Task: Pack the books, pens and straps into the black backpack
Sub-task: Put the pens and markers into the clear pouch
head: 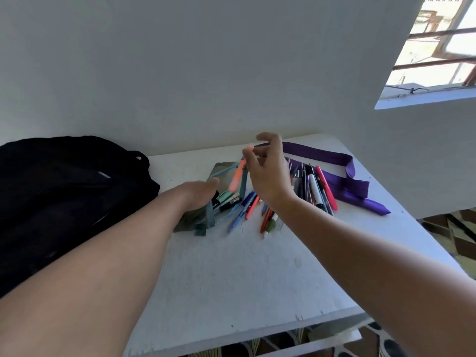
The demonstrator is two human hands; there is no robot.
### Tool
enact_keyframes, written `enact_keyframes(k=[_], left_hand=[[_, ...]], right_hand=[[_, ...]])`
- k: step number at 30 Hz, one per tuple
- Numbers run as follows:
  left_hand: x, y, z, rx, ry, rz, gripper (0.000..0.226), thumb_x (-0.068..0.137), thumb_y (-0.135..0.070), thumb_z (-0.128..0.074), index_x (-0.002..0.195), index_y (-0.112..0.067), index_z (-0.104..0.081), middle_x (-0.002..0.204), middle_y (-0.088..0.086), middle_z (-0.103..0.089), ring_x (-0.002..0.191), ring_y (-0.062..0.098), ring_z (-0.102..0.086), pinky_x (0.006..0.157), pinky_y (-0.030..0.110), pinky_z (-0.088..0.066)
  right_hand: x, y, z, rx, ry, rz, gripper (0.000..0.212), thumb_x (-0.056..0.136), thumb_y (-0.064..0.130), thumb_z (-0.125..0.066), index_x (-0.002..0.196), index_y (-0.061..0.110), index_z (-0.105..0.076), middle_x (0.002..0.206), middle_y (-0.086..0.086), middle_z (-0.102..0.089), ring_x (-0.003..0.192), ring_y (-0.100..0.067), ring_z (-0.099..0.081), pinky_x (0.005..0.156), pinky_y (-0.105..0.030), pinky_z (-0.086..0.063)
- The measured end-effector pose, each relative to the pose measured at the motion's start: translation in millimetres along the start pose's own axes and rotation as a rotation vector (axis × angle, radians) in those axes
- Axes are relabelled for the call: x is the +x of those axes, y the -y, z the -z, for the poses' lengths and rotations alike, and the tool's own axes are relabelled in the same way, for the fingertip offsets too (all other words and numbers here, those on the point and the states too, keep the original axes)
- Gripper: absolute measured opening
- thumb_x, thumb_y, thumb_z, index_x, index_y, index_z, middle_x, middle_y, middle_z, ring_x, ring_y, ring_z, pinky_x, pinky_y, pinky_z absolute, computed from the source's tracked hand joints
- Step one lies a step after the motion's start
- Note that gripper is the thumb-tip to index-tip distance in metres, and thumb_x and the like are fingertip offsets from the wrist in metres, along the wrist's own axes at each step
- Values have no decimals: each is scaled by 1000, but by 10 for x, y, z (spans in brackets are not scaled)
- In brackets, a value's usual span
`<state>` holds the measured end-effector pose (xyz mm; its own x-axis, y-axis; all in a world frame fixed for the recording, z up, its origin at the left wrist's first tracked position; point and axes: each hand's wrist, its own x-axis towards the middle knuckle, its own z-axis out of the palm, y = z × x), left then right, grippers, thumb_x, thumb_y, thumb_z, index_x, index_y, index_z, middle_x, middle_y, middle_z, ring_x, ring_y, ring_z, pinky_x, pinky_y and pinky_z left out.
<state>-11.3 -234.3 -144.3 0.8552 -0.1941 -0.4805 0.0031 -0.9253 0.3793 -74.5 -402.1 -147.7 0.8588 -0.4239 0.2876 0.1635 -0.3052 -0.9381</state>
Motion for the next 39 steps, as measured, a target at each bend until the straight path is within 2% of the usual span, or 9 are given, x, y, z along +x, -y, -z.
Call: enact_keyframes(k=[6, 8, 9, 11, 14, 18, 22, 28, 39], left_hand=[[143, 91, -28, -31, -4, 28, 85, 98, -64, -7, 147, -11, -51, 155, 22, -43, 142, 34, -40, 114, 43, -31], [192, 131, -50, -56, -10, 24, 83, 91, -69, -6, 100, -16, -69, 111, 22, -65, 122, 35, -57, 108, 43, -40], [218, 139, -68, -62, -39, 21, 72, 91, -68, -6, 78, -21, -59, 86, 12, -60, 106, 32, -60, 102, 41, -42], [222, 104, -76, -78, -71, 23, 58, 98, -63, -7, 67, -26, -39, 62, 0, -43, 74, 20, -48, 92, 37, -37], [186, 70, -33, -49, -63, 58, 58, 100, -63, -7, 65, -26, -34, 24, -6, -35, 61, 12, -32, 87, 36, -33], [194, 67, -27, 57, 16, 42, 84, 99, -61, -5, 57, -11, -59, 47, 8, -61, 66, 28, -60, 87, 37, -47], [218, 70, -33, 153, 75, 25, 92, 92, -61, 0, 37, -10, -54, 54, 15, -63, 65, 26, -62, 93, 34, -50], [167, 99, -55, 159, 36, -18, 92, 96, -57, 1, 38, -9, -52, 52, 13, -60, 67, 24, -62, 90, 33, -48], [149, 108, -96, 106, -16, -41, 80, 97, -54, -12, 39, -11, -48, 45, 9, -56, 63, 26, -58, 84, 37, -49]], right_hand=[[-108, -180, -380, 152, -9, -435, 13, 100, 27, -70, 105, 22, -58, 98, -6, -74, 86, -20, -76, 80, -42, -66], [-105, -271, -419, -140, 216, -358, 12, 99, 32, -71, 106, 23, -70, 99, -2, -75, 89, -19, -73, 81, -38, -64], [-83, -300, -418, -290, 321, -274, 15, 99, 33, -71, 109, 22, -76, 103, 1, -76, 92, -17, -71, 81, -34, -61], [-20, -316, -376, -423, 405, -140, 21, 101, 29, -69, 118, 20, -77, 110, 4, -75, 94, -10, -67, 77, -22, -52], [93, -276, -210, -426, 407, -91, 17, 98, 25, -72, 114, 21, -76, 100, 8, -70, 84, -5, -62, 66, -14, -42], [168, -234, 96, -534, 570, -42, 5, 91, 21, -79, 95, 22, -77, 85, 12, -69, 75, -2, -63, 66, -17, -45], [165, -184, 295, -802, 813, 80, 19, 88, 14, -77, 101, 27, -80, 94, 18, -71, 82, 6, -63, 73, -15, -47], [79, -244, 371, -1096, 826, 274, 28, 95, 26, -69, 120, 38, -72, 116, 9, -60, 113, -17, -55, 95, -38, -51], [-40, -224, 344, -1234, 870, 609, 25, 103, 32, -61, 128, 37, -62, 134, 4, -53, 128, -21, -47, 116, -45, -34]])
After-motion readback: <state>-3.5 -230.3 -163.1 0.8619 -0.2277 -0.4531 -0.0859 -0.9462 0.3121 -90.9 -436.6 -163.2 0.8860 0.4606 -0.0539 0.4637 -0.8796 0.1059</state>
